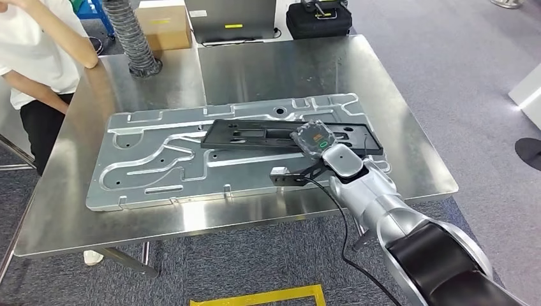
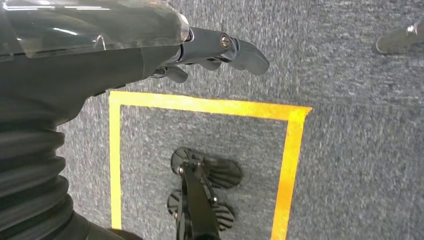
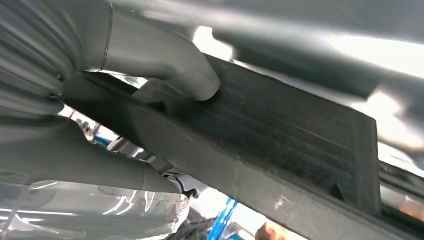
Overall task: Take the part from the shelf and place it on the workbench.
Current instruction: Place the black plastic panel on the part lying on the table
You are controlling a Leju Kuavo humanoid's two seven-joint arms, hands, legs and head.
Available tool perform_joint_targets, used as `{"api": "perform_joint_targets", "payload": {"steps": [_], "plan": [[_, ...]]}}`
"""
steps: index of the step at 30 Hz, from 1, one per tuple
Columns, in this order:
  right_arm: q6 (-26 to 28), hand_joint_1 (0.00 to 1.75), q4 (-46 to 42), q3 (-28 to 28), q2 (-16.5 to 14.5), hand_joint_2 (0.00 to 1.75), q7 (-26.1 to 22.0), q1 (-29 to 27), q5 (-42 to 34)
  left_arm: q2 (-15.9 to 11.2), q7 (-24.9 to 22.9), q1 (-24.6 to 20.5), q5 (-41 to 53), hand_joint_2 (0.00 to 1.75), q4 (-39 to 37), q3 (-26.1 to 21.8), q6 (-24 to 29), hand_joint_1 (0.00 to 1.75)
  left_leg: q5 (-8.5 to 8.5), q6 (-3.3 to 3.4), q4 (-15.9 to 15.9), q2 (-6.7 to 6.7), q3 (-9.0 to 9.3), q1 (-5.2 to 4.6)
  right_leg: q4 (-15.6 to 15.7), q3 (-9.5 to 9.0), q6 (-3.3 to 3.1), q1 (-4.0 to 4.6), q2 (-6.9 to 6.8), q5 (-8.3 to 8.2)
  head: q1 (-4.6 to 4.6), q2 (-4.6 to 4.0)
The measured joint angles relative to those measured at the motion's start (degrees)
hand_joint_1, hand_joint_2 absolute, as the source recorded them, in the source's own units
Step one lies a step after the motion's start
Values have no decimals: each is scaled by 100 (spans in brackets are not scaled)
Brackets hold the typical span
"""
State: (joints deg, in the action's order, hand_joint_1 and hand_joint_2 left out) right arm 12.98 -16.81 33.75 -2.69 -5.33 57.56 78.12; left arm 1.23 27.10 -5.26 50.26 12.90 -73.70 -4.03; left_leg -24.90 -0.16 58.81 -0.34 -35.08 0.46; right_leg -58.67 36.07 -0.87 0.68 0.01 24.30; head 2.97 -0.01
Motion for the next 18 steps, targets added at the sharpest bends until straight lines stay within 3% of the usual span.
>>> {"api": "perform_joint_targets", "payload": {"steps": [2,3,6,7,8,10,12,13,16,18], "plan": [[21,175,13,-40,39,175,-53,-11,-33,-5,20,3,-2,175,0,0,10,0,-103,-54,99,3,-26,1,92,-55,-30,-37,-8,-36,1,0],[50,131,14,-58,47,131,-74,-16,-46,-9,29,4,-3,175,0,0,16,0,-239,-77,305,4,-107,1,134,-82,-46,-58,-11,-52,1,-1],[193,0,25,-94,75,0,-154,-82,-61,-17,57,8,-7,175,0,0,57,0,-730,-129,1351,3,-570,22,150,-96,-72,-62,-11,-53,1,0],[243,0,29,-101,86,0,-182,-114,-61,-18,68,13,-7,175,0,0,77,0,-761,-143,1532,4,-651,25,148,-98,-74,-61,-9,-51,1,1],[293,0,32,-104,96,0,-211,-139,-61,-18,79,17,-7,175,0,0,98,0,-684,-152,1498,4,-630,29,142,-99,-72,-61,-5,-49,1,1],[406,0,33,-114,104,0,-267,-164,-61,-20,96,16,2,175,0,0,179,0,-305,-152,834,6,-295,36,115,-105,-51,-67,10,-32,1,1],[539,0,33,-134,110,0,-336,-168,-63,-21,100,3,22,175,0,0,291,0,-75,-113,145,3,58,23,68,-90,-5,-49,24,-8,1,1],[607,0,33,-145,113,0,-380,-172,-65,-21,101,0,38,131,0,0,343,0,-58,-82,-6,0,132,16,52,-81,19,-39,28,-3,1,1],[792,0,32,-189,119,0,-522,-197,-83,-14,113,3,80,0,0,0,443,0,-55,26,-58,-4,146,18,31,-68,93,-36,31,5,1,0],[891,0,31,-236,123,0,-629,-201,-134,-8,122,-1,89,0,0,0,481,0,-30,88,-85,0,155,35,-223,36,158,-52,27,184,1,1]]}}
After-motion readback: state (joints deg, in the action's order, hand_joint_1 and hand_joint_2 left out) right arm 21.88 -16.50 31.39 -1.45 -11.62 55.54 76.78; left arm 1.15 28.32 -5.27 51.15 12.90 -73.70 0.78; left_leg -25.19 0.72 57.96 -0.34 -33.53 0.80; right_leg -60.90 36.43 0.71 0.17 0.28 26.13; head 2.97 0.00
